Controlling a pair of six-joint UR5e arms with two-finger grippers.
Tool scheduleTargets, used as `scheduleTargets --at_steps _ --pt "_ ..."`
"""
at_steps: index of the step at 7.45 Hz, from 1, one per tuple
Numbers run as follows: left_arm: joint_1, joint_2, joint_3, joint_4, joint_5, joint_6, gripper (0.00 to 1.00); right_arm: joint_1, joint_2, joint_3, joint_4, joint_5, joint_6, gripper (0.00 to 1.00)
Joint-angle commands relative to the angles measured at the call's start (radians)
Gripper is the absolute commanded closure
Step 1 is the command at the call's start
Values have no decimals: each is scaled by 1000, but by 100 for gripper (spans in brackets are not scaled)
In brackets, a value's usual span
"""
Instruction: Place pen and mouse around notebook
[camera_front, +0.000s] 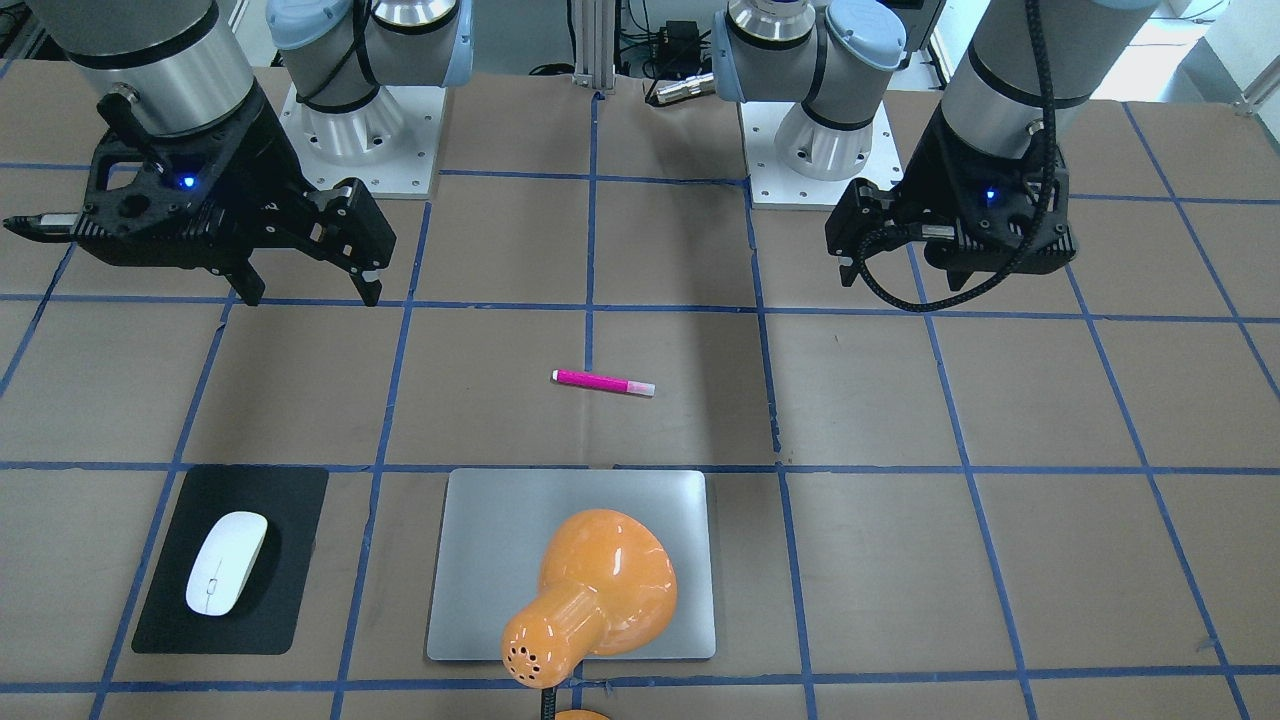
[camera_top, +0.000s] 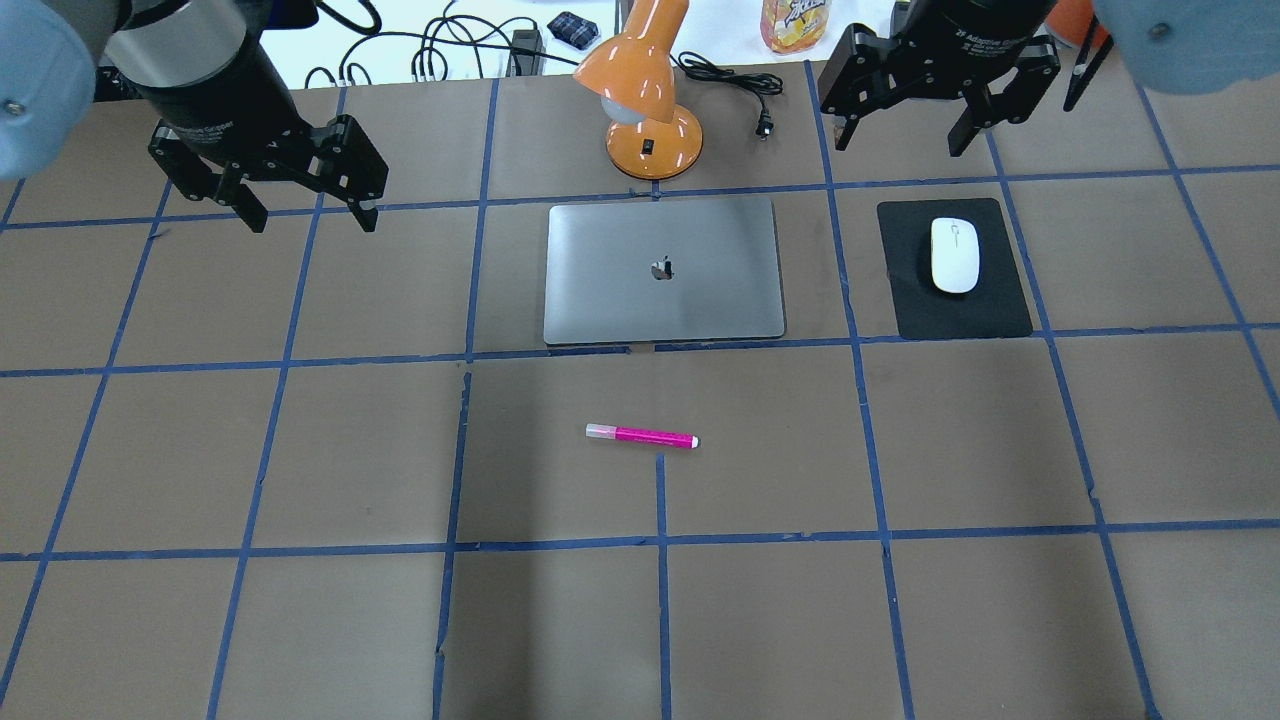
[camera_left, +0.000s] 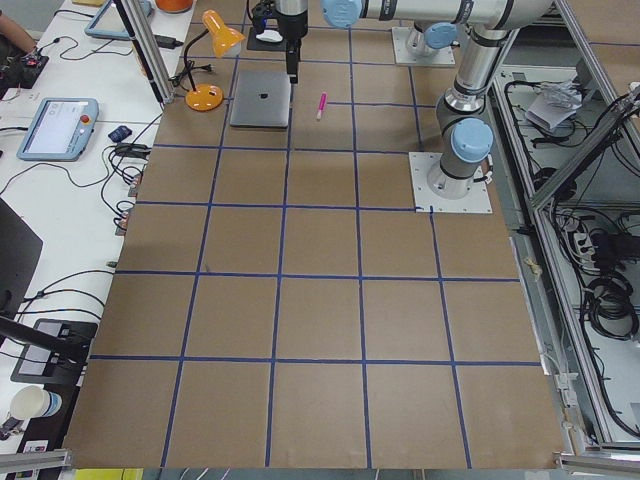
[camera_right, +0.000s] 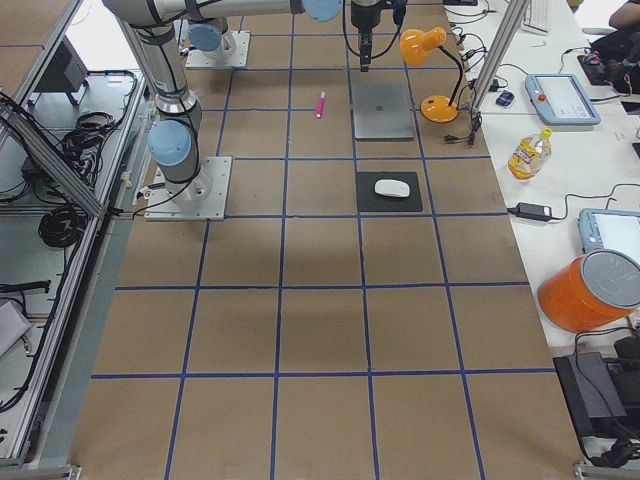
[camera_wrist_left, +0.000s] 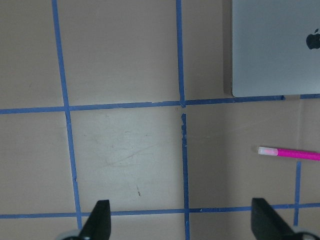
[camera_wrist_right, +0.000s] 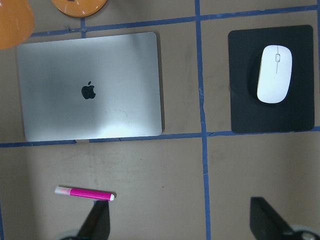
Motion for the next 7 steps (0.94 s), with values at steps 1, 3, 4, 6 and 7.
scheduleTargets --at_steps 1,3,4,6,7 --pt "-3 5 3 1 -6 0 0 0 1 -2 -1 2 3 0" --pt "-5 -7 16 1 -10 -3 0 0 0 -2 2 -13 5 0" --pt "-5 -6 15 0 -9 -8 0 -2 0 -1 2 -12 2 0" --pt "-5 -7 16 3 -10 -8 0 -2 0 -1 2 -12 -4 0" --pt "-5 -9 16 9 -10 -9 0 -2 -2 -1 2 -10 -7 0"
